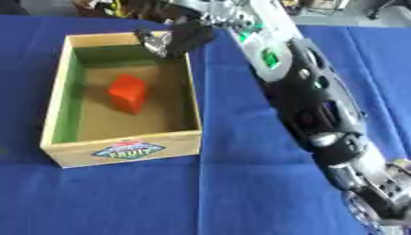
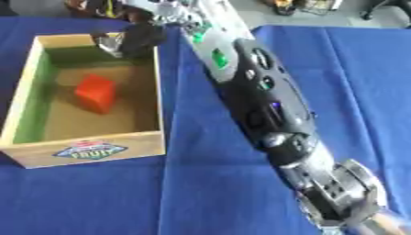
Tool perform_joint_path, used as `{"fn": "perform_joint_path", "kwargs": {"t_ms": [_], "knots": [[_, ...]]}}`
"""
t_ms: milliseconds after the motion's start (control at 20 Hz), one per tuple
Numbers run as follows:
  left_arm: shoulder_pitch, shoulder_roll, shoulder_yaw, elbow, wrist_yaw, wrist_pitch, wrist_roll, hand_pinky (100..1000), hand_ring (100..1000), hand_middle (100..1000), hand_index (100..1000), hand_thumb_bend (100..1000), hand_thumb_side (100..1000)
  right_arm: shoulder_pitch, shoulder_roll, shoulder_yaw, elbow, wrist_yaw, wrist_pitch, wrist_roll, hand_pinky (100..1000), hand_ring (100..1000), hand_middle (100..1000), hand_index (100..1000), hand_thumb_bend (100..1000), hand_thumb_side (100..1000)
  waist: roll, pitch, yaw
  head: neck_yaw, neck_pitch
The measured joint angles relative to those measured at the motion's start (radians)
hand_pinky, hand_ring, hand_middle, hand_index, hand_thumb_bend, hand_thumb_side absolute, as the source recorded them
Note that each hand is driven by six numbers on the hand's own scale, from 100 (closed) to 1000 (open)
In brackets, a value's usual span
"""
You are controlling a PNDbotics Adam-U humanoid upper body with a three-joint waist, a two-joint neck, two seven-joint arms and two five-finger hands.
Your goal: Pick up objects on the table and place them in the box.
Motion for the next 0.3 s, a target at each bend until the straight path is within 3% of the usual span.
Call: {"fn": "perform_joint_path", "kwargs": {"t_ms": [50,150,300], "knots": [[0.000,0.000,0.002,0.000,0.000,0.000,0.003,625,905,821,723,100,999,0.029,-0.020,-0.010,-0.051,-0.034,0.034,-0.025,758,728,705,824,100,648,0.002,-0.001,-0.005,0.006,0.000],[0.003,0.000,0.004,0.000,-0.001,-0.002,0.006,625,905,821,724,100,999,0.081,-0.053,-0.030,-0.144,-0.093,0.095,-0.074,765,728,703,820,100,723,0.007,-0.006,-0.015,0.022,0.001],[0.003,0.000,0.008,0.000,-0.002,-0.003,0.012,625,905,821,724,100,999,0.183,-0.103,-0.070,-0.272,-0.182,0.172,-0.163,796,735,710,836,100,879,0.020,-0.010,-0.033,0.043,0.007]]}}
